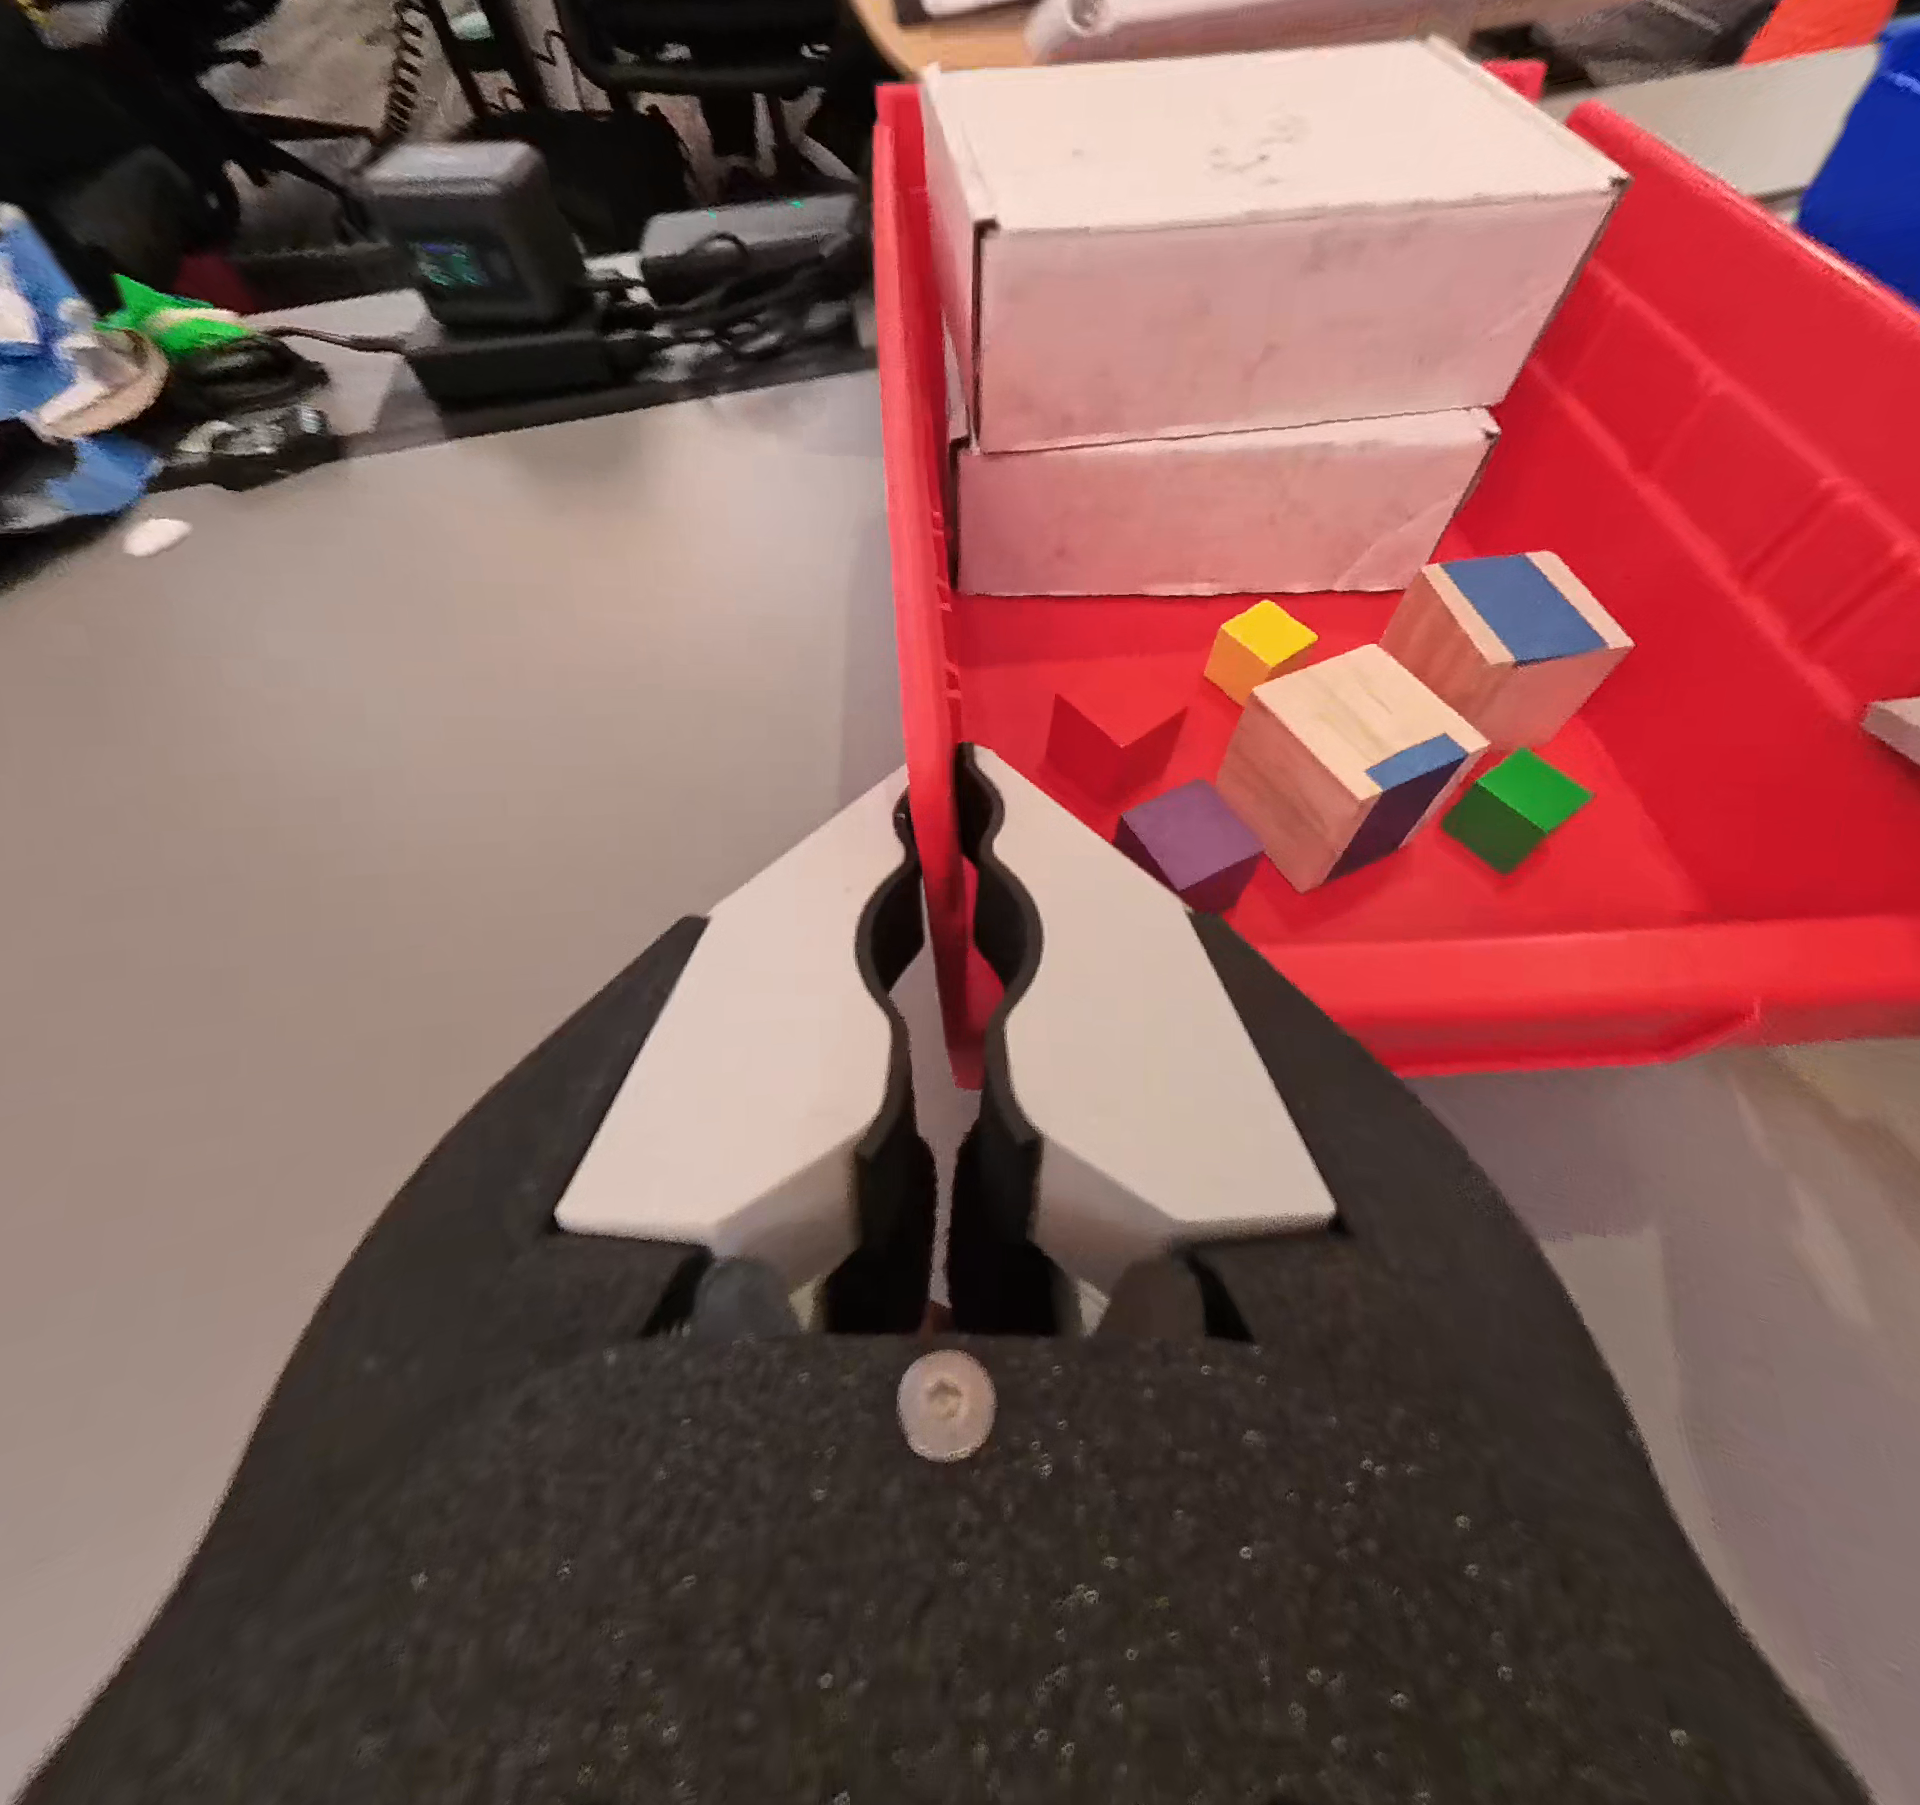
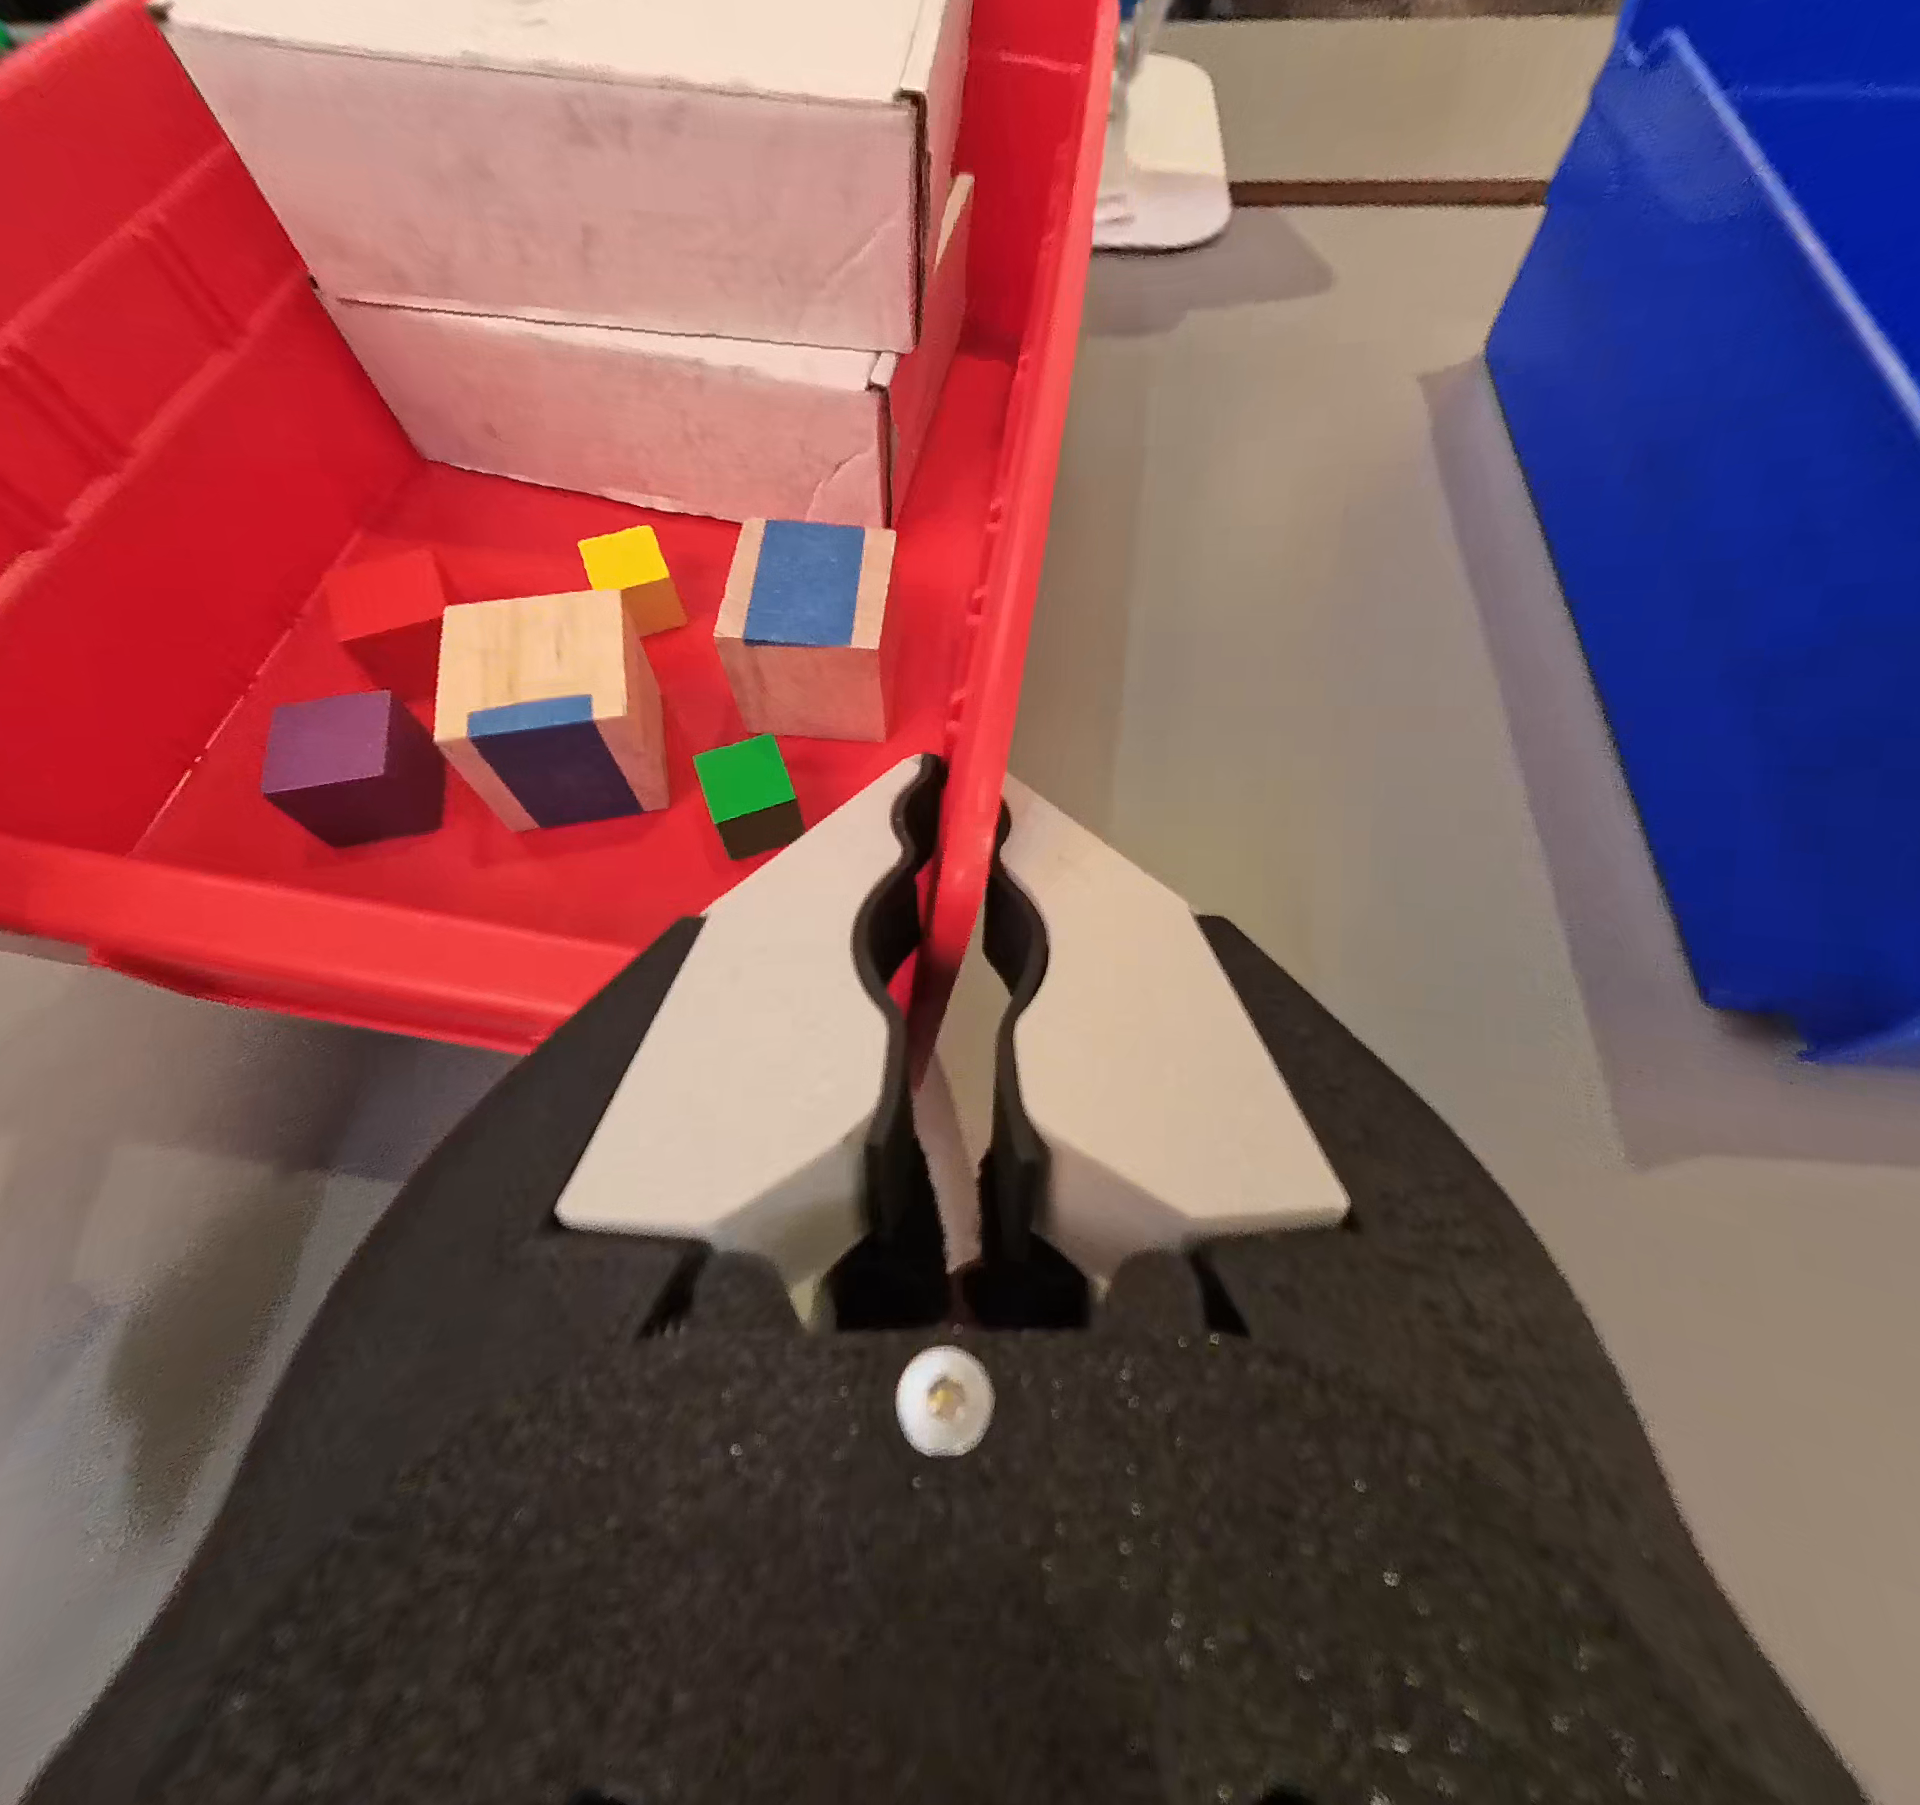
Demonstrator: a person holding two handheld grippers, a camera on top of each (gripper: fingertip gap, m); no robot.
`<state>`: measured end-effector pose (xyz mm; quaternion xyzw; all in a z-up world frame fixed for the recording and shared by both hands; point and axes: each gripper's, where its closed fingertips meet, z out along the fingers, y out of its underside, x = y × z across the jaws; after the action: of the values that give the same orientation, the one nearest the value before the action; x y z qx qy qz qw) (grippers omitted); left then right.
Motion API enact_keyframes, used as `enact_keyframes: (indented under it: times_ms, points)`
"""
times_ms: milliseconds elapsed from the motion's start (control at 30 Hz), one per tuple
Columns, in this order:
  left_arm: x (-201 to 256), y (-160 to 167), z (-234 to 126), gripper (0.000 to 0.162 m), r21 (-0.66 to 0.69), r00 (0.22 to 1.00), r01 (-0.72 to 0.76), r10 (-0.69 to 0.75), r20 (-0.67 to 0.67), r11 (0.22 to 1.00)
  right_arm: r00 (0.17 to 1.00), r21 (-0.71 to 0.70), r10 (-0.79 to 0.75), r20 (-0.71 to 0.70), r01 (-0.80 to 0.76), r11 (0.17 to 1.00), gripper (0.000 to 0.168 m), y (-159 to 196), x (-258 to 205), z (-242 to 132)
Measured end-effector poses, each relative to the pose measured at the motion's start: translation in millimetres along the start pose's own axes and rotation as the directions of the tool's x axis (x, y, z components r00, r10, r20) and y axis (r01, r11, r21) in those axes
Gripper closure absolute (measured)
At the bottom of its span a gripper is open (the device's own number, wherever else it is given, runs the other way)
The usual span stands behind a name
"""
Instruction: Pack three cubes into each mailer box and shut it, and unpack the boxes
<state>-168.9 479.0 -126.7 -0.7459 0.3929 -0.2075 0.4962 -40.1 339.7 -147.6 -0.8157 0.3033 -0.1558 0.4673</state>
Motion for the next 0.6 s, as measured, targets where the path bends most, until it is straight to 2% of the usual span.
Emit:
enact_keyframes:
  times_ms: [233, 433, 600]
  points:
    - [-95, -5, -29, 0.162, 0.044, 0.998, 0.005, -0.008, 0.069, 0.999, 0.997, 0.062, -0.019, 0.071, 0.015, 0.998, 0.165, -24, -98, -2]
    - [-188, 30, -34, 0.162, -0.015, 0.992, 0.063, -0.061, 0.113, 0.998, 0.994, 0.045, -0.071, 0.087, 0.068, 0.997, 0.165, -17, -191, 16]
    - [-229, 49, -24, 0.162, -0.024, 0.988, 0.105, -0.102, 0.117, 0.994, 0.991, 0.052, -0.099, 0.090, 0.094, 0.994, 0.165, -10, -230, 33]
